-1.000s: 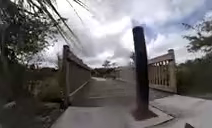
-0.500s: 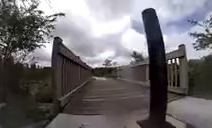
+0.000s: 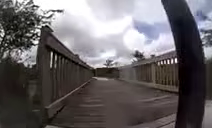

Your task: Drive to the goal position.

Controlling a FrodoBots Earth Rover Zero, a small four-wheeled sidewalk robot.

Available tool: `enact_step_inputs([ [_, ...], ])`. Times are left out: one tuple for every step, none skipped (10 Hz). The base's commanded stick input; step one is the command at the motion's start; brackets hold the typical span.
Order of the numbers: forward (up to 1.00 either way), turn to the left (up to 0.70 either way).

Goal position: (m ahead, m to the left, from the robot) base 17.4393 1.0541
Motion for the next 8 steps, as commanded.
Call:
enact_step_inputs([
  [0.69,0.01],
  [0.69,0.01],
  [0.69,0.01],
  [0.69,0.01],
  [0.69,0.01],
  [0.69,0.01],
  [0.70,0.01],
  [0.69,0.01],
])
